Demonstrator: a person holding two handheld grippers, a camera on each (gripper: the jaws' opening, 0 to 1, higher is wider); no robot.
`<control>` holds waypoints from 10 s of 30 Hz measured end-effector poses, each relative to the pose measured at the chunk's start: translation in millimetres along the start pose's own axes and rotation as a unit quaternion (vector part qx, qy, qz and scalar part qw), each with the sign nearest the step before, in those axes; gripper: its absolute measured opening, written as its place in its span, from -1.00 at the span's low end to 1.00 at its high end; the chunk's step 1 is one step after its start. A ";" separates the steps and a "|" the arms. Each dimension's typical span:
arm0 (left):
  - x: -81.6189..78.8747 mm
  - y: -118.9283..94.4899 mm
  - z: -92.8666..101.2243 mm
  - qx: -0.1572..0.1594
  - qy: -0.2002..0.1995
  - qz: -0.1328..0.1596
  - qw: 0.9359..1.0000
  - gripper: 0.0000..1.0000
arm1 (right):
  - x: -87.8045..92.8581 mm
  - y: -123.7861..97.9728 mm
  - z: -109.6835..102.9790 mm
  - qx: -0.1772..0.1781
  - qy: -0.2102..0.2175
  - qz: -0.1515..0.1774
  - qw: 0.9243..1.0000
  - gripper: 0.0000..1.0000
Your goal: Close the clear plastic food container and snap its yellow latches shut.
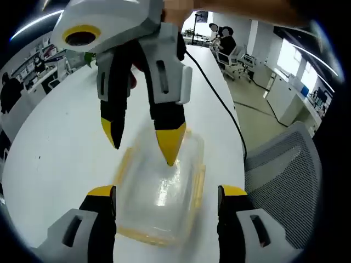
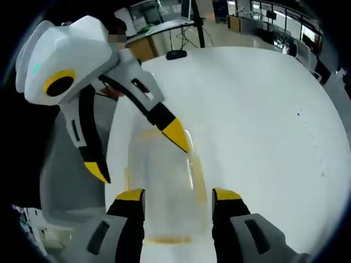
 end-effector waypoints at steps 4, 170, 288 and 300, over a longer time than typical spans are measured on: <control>6.3 0.3 -1.6 0.006 0.000 -0.013 1.000 0.57 | 8.6 1.4 -3.2 0.004 -0.015 -0.006 1.000 0.11; 132.7 -41.8 -8.7 0.056 0.081 -0.108 0.989 0.70 | -60.9 97.8 -53.3 0.094 -0.058 -0.074 0.991 0.59; 139.3 -24.8 -100.0 0.070 0.091 -0.122 0.986 0.84 | -95.8 97.0 28.6 0.064 -0.035 -0.064 0.995 0.75; 138.7 -21.9 -114.7 0.070 0.090 -0.128 0.985 0.85 | -101.2 94.5 43.8 0.066 -0.035 -0.062 0.995 0.76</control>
Point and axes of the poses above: the point that each gripper's makers call its tool centre point, and the gripper's own axes: y roughly forward along the fingers, z roughly to its right, x roughly out of its underside, the point moved 5 cm from there along -y, roughly backward along the fingers, and after that the axes turned 14 degrees about y, right-handed, at the moved point
